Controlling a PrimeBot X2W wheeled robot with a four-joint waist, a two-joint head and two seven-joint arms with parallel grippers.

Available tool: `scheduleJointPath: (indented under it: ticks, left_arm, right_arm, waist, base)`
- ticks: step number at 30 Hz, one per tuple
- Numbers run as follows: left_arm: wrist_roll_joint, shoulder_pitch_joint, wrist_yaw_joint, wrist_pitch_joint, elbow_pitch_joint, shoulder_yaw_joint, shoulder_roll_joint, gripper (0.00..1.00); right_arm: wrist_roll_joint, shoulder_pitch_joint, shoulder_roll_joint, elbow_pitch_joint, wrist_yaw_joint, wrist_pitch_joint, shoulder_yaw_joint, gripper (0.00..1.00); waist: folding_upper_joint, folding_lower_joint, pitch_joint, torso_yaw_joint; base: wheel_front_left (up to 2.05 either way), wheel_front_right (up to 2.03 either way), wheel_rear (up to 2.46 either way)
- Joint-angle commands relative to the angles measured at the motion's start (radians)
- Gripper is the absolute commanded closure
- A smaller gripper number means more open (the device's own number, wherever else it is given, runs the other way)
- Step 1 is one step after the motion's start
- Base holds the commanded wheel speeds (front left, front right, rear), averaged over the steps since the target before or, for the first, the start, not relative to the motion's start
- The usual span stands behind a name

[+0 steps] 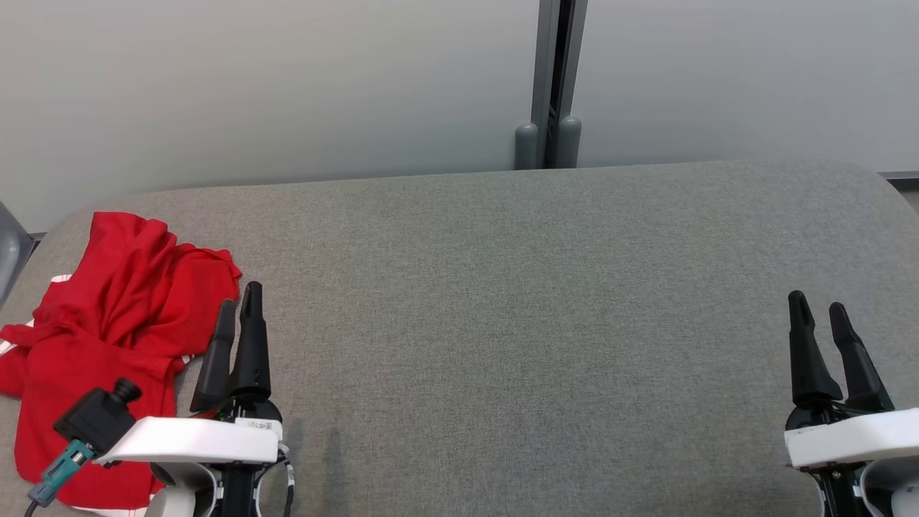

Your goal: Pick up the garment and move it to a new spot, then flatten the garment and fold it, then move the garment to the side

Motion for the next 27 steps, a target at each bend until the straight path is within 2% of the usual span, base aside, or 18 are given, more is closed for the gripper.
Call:
scheduleJointPath:
  ticks: [1, 12, 20, 27]
  left_arm:
    - [0.029, -0.005, -0.003, -0.006, -0.020, 0.002, 0.005, 0.00]
    - [0.258, 0.023, 0.059, -0.026, -0.069, -0.067, 0.005, 0.00]
    - [0.419, 0.040, 0.125, -0.041, -0.064, -0.111, 0.006, 0.00]
    - [0.503, 0.050, 0.166, -0.053, -0.077, -0.129, 0.006, 0.00]
  right_arm:
    - [-0.027, -0.025, -0.007, -0.007, 0.001, -0.012, 0.005, 0.00]
    - [-0.184, -0.051, -0.020, 0.017, 0.001, -0.041, 0.068, 0.00]
    - [-0.278, -0.066, -0.014, 0.053, 0.002, -0.061, 0.087, 0.00]
    - [-0.342, -0.080, -0.005, 0.094, 0.002, -0.077, 0.101, 0.00]
  waist:
    - [0.0000, 0.0000, 0.000, 0.000]
    - [0.0000, 0.0000, 0.004, -0.002]
    - [0.0000, 0.0000, 0.006, -0.002]
    - [0.0000, 0.0000, 0.007, -0.004]
  base:
    - [0.00, 0.00, 0.00]
    - [0.00, 0.00, 0.00]
    - [0.00, 0.00, 0.00]
    - [0.00, 0.00, 0.00]
